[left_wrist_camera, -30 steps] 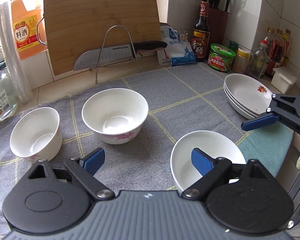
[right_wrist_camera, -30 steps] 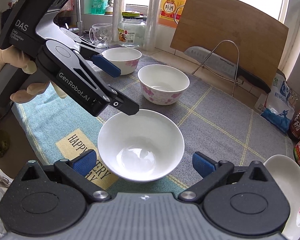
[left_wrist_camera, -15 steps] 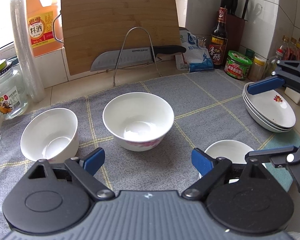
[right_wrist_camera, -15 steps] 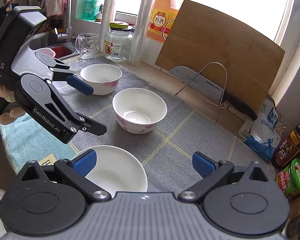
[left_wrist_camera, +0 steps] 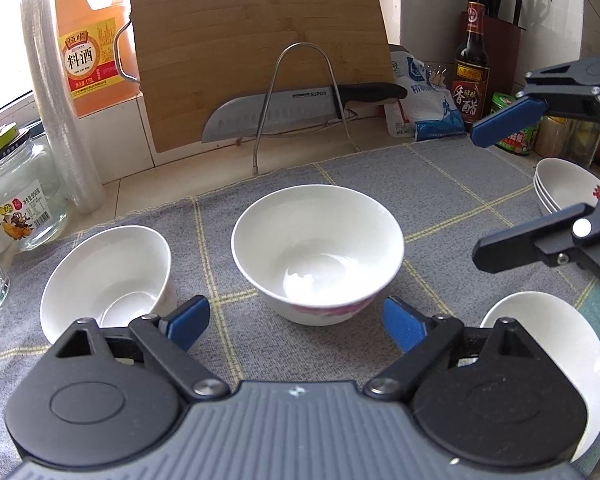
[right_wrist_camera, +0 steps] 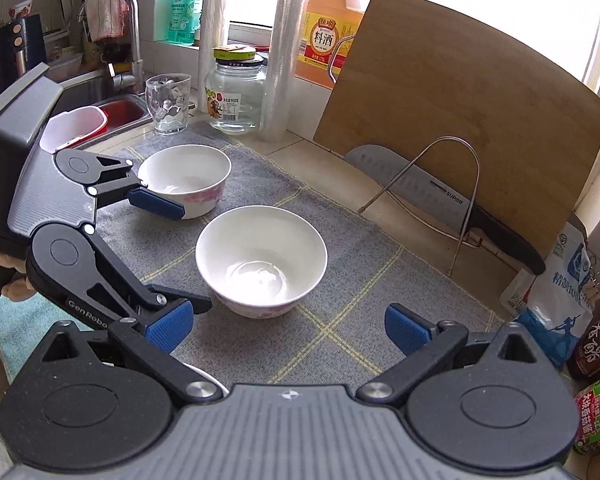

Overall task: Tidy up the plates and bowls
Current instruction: 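Grasp the rim of another white bowl with the right tool, then lift the held bowl with the right tool over the other white bowl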

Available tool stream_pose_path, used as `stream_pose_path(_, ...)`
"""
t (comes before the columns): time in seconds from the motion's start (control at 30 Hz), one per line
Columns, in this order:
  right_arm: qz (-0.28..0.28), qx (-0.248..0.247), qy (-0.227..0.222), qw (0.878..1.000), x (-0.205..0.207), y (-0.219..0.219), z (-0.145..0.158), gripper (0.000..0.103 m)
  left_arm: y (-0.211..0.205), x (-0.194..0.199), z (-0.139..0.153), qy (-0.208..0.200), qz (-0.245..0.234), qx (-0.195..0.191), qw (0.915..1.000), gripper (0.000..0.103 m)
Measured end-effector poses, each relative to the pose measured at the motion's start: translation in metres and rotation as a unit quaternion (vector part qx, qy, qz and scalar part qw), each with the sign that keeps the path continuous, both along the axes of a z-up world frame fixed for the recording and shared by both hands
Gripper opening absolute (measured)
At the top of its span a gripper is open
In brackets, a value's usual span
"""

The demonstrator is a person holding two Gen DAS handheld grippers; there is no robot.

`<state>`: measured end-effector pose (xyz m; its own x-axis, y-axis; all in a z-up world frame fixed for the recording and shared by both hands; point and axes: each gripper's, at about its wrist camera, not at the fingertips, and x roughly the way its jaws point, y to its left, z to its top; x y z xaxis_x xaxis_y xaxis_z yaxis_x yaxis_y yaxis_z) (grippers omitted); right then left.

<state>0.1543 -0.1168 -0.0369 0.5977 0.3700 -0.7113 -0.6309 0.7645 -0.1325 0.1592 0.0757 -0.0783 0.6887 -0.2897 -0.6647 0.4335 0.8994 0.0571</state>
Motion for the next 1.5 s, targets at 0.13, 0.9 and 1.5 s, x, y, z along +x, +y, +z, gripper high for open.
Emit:
stream_pose_path(0.13, 0.018, 0.003, 0.016, 1.0, 0.018, 0.005, -0.005, 0.103, -0.001, 0.006, -0.005, 0.003, 0.0, -0.002, 1.0, 0.093)
stream_pose_path(0.9, 0.06, 0.032, 0.116, 0.991, 0.095, 0.034, -0.044, 0.099, -0.016, 0.021, -0.018, -0.012, -0.05, 0.017, 0.9985, 0.091)
stream_pose_path(1.5, 0.065, 0.048, 0.154, 0.985, 0.112, 0.041, -0.05, 0.089, -0.016, 0.023, -0.016, -0.012, -0.058, 0.014, 0.9982, 0.09)
